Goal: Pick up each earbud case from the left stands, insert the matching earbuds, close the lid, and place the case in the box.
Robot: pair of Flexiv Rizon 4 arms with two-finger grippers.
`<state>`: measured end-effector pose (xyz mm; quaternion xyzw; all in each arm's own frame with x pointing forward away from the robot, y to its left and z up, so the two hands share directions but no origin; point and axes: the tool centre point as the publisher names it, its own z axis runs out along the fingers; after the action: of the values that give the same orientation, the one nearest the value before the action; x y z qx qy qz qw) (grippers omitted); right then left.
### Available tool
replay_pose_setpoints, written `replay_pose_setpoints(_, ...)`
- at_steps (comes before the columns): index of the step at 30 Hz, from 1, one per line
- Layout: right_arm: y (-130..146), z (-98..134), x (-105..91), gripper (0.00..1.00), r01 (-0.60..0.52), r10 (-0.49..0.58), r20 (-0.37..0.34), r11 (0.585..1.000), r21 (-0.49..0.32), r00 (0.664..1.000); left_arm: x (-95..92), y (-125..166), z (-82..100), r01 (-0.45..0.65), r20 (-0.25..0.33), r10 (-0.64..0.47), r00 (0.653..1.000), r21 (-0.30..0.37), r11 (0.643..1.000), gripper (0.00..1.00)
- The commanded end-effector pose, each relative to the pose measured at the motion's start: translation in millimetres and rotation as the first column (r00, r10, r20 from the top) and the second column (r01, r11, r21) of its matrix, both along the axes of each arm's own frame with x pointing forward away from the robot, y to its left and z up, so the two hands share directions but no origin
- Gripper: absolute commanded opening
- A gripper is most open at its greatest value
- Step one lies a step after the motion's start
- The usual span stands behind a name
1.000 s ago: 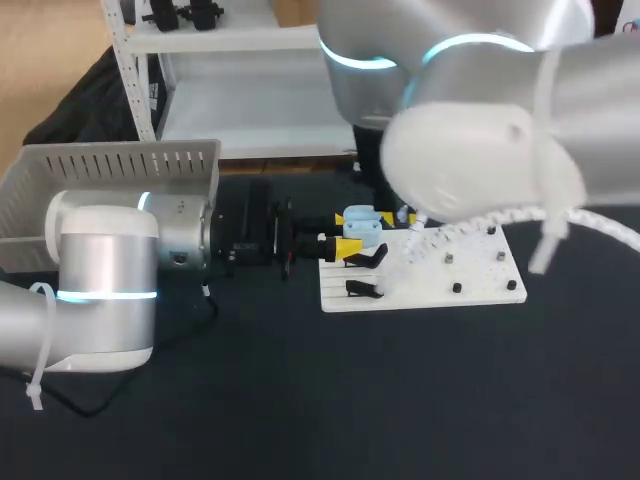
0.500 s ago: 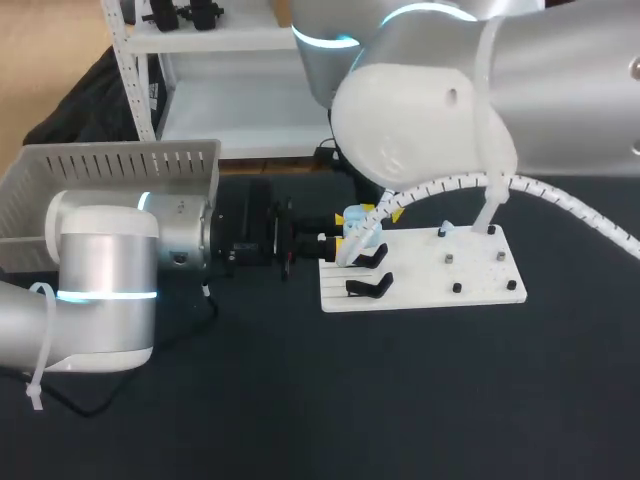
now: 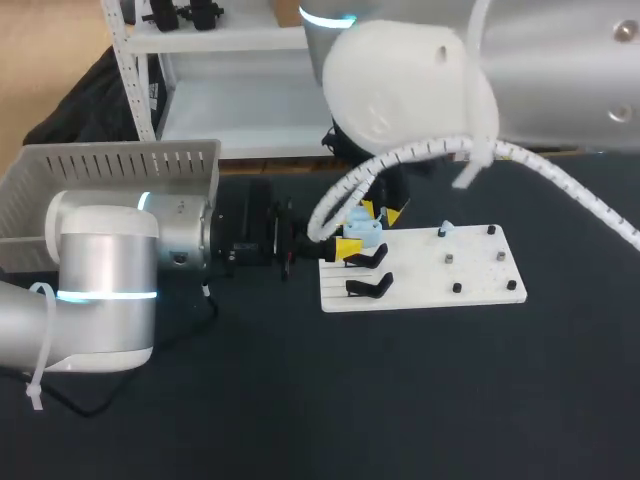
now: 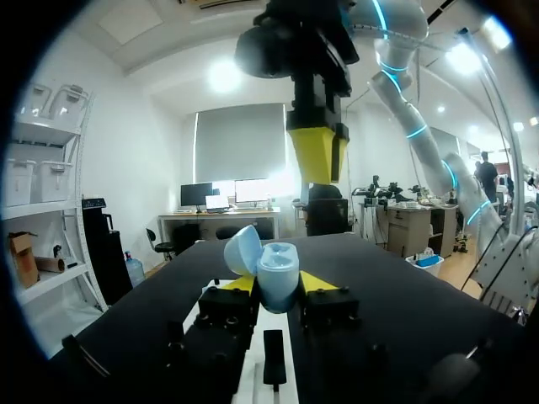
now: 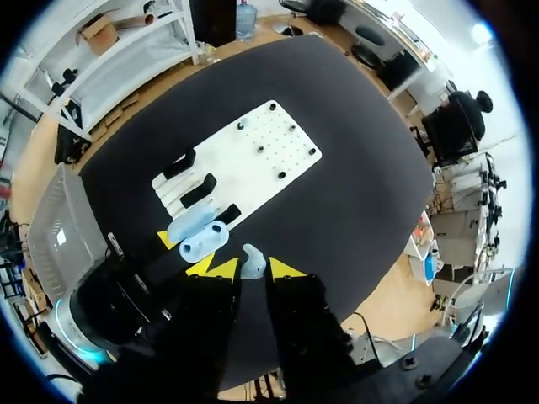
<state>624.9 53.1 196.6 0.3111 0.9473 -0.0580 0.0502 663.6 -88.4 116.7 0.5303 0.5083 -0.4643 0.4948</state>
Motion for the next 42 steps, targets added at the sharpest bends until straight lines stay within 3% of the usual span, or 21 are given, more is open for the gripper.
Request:
replay_pose_setpoints(1,8,2,8.0,0.00,0.012,-0.013,-0.037,0.999,-0.034,0.999,-1.7,0,-0.5,-0.006,0.002,0.006,1.000,-0.002,1.000,0.00)
replay_pose_setpoints(11,8,2,8.0,0.00,0.012,-0.013,-0.037,0.999,-0.034,0.999,-1.7,0,-0.5,-0.006,0.002,0.006,1.000,-0.002,1.000,0.00)
replay_pose_setpoints(15,11,1,12.3,0.00,0.084,-0.085,-0.035,0.996,-0.024,0.996,-1.7,0,-0.5,-0.006,0.002,0.006,1.000,-0.002,1.000,0.00)
replay_pose_setpoints(27,19,-8,16.1,0.00,0.148,-0.151,-0.057,0.988,-0.052,0.987,-1.7,0,-0.5,-0.006,0.002,0.006,1.000,-0.002,1.000,0.00)
replay_pose_setpoints(42,20,-18,20.1,0.00,0.157,-0.161,-0.067,0.986,-0.057,0.985,-1.7,0,-0.5,-0.006,0.002,0.006,1.000,-0.002,1.000,0.00)
